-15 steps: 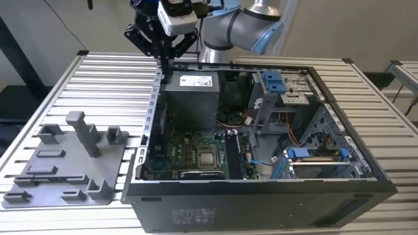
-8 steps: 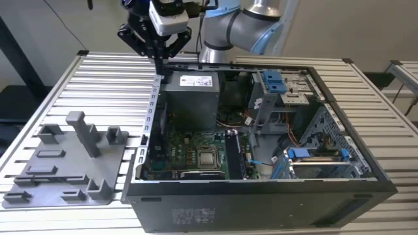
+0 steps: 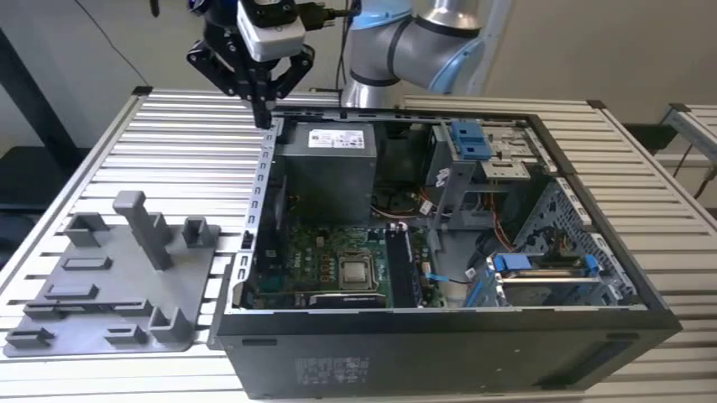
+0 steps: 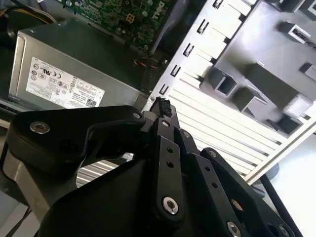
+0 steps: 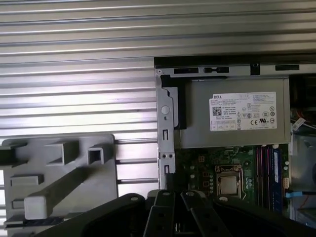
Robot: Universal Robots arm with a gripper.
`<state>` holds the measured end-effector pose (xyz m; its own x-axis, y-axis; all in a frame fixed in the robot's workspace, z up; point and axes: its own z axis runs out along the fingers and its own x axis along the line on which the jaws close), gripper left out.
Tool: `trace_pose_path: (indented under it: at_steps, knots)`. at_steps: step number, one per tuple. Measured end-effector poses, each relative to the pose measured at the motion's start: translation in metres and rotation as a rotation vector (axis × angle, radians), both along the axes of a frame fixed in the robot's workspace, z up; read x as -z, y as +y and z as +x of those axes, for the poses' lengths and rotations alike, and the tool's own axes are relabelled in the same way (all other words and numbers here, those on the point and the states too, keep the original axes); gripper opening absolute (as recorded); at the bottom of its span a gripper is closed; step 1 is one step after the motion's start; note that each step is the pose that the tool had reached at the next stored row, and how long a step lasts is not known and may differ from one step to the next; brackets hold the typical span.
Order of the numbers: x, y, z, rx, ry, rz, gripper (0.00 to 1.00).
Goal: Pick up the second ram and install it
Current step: 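Reach for the second ram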
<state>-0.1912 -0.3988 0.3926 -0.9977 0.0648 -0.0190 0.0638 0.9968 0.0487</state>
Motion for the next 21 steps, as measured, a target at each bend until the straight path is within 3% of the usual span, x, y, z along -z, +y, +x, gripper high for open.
trace_pose_path:
  at_steps: [21]
  knots:
    - [0.0000, 0.0000, -0.0324, -0.003, 0.0000, 0.0000, 0.11]
